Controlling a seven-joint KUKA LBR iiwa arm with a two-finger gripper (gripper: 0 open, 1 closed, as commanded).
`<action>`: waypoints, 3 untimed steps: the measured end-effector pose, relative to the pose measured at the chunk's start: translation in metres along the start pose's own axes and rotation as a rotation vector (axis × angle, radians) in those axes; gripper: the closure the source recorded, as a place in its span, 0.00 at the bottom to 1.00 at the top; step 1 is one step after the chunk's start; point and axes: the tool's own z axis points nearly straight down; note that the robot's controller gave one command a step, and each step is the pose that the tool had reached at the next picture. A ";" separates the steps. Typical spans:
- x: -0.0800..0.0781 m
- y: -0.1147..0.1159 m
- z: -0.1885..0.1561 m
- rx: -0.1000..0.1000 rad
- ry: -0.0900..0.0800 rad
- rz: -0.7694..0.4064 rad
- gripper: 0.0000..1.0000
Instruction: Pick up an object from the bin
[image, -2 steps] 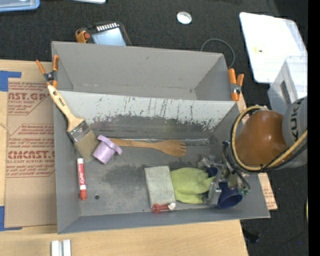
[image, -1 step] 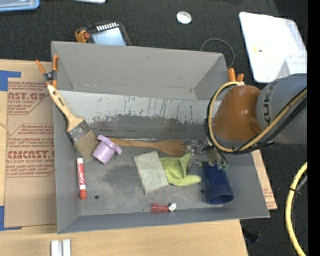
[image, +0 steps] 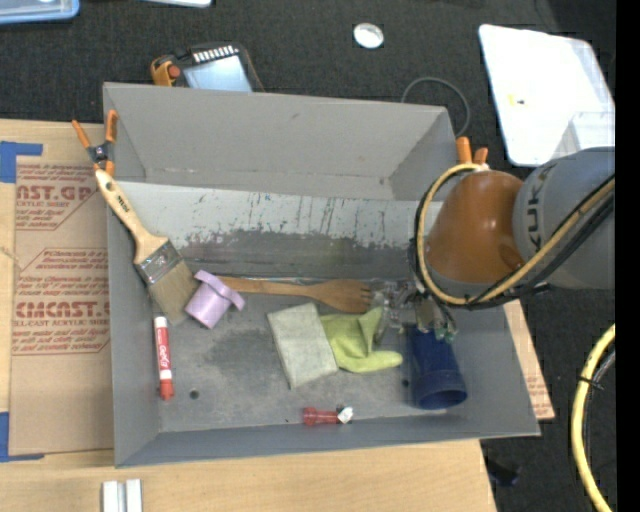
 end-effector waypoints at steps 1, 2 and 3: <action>-0.014 -0.017 0.001 0.000 0.000 -0.021 1.00; -0.001 0.007 0.000 0.001 -0.002 0.003 1.00; 0.003 0.035 0.001 0.001 -0.003 0.054 1.00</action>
Offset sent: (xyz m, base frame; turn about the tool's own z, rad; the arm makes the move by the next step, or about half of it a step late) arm -0.0080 0.0310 -0.0002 0.0167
